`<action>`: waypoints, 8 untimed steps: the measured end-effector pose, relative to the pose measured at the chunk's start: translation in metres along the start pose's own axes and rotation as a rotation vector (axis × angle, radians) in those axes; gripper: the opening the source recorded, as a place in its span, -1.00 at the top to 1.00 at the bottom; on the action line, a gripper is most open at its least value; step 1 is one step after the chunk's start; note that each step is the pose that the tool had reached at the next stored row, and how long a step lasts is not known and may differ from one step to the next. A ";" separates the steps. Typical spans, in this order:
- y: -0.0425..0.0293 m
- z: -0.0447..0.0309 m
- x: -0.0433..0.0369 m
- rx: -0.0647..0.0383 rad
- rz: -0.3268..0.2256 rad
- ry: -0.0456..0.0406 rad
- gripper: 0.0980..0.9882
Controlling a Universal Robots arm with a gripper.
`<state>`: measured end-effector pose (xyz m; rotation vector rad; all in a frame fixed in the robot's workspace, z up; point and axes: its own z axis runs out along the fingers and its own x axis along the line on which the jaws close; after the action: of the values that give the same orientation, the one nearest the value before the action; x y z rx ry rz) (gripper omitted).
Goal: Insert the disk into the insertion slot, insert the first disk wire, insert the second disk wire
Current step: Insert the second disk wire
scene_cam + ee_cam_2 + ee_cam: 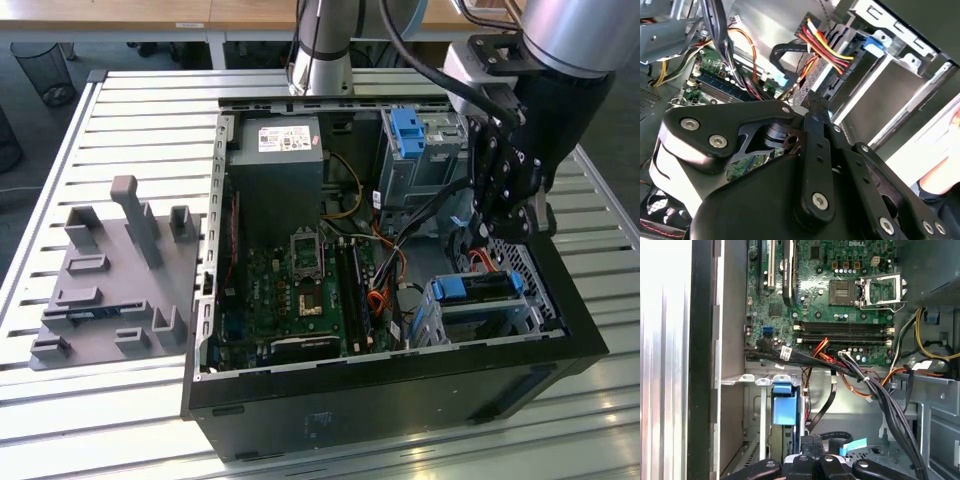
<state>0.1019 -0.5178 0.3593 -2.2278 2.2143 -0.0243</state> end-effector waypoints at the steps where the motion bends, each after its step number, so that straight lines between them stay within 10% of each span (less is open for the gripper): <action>1: 0.0008 0.0000 -0.0014 0.000 0.000 0.0001 0.98; 8: 0.0036 -0.0001 -0.0114 0.000 0.000 0.0036 0.98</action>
<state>0.0982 -0.5064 0.3592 -2.2297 2.2159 -0.0284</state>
